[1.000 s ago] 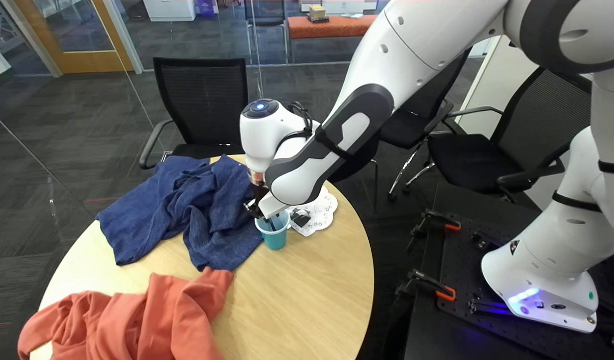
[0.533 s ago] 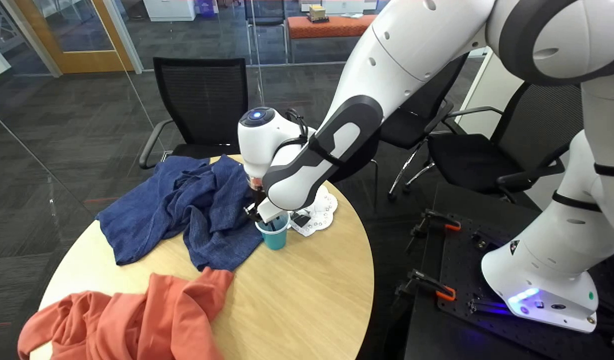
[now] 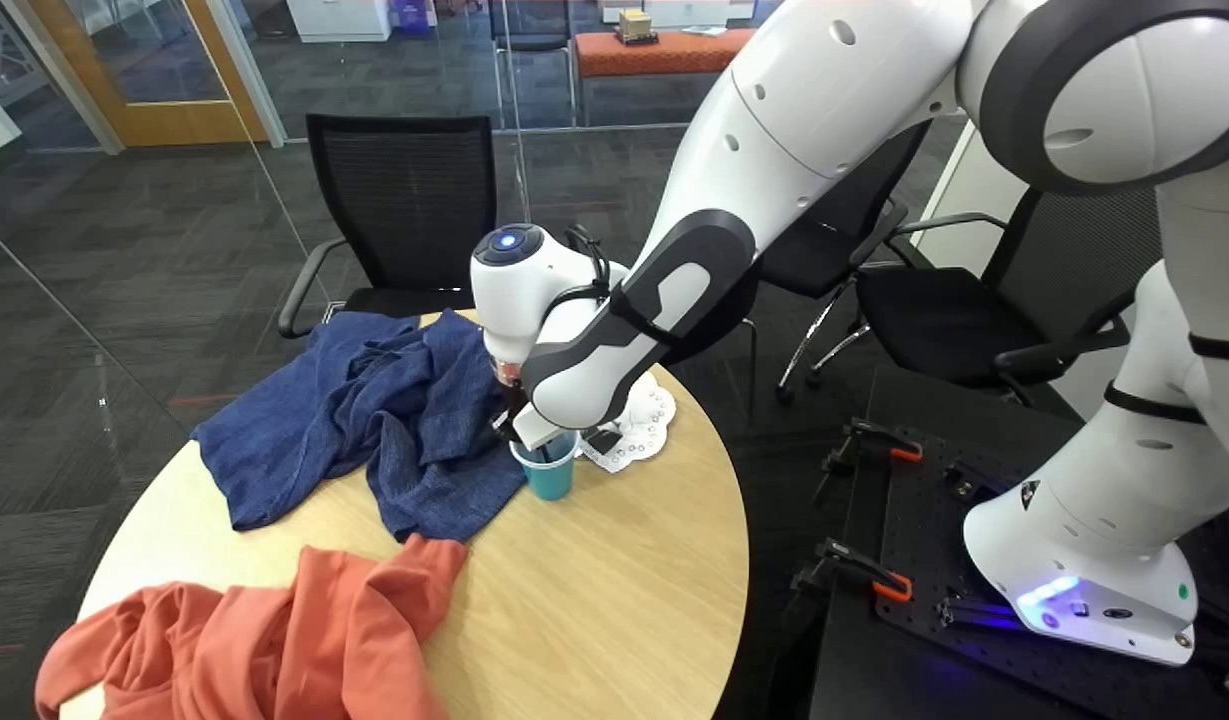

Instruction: Take the pen out of the blue cup

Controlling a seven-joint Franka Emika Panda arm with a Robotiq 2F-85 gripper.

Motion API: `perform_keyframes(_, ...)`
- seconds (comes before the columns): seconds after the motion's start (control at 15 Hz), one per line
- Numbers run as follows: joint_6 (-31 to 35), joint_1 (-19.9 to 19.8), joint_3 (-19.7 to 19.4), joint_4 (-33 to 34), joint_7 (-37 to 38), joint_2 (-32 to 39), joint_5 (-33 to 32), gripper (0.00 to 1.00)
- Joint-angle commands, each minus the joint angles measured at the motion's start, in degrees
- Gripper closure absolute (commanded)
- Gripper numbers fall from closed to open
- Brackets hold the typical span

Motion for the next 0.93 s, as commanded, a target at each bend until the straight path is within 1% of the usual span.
perform_keyframes(0.0, -0.5, 1.8, -1.4, 0.0, -1.0, -0.6, -0.4, 0.97)
perform_keyframes(0.07, -0.3, 2.3, -1.7, -0.8, -0.7, -1.4, -0.7, 0.99)
perform_keyframes(0.13, -0.1, 2.8, -1.9, -1.5, -0.6, -2.1, -0.9, 0.97)
perform_keyframes(0.27, 0.9, 4.0, -2.9, -3.4, 0.3, -4.0, -1.8, 0.97)
perform_keyframes(0.67, 4.1, 8.6, -7.4, -9.5, 3.7, -12.5, -8.4, 0.97)
perform_keyframes(0.87, 3.8, 8.1, -6.5, -12.4, 3.2, -18.3, -10.3, 0.97)
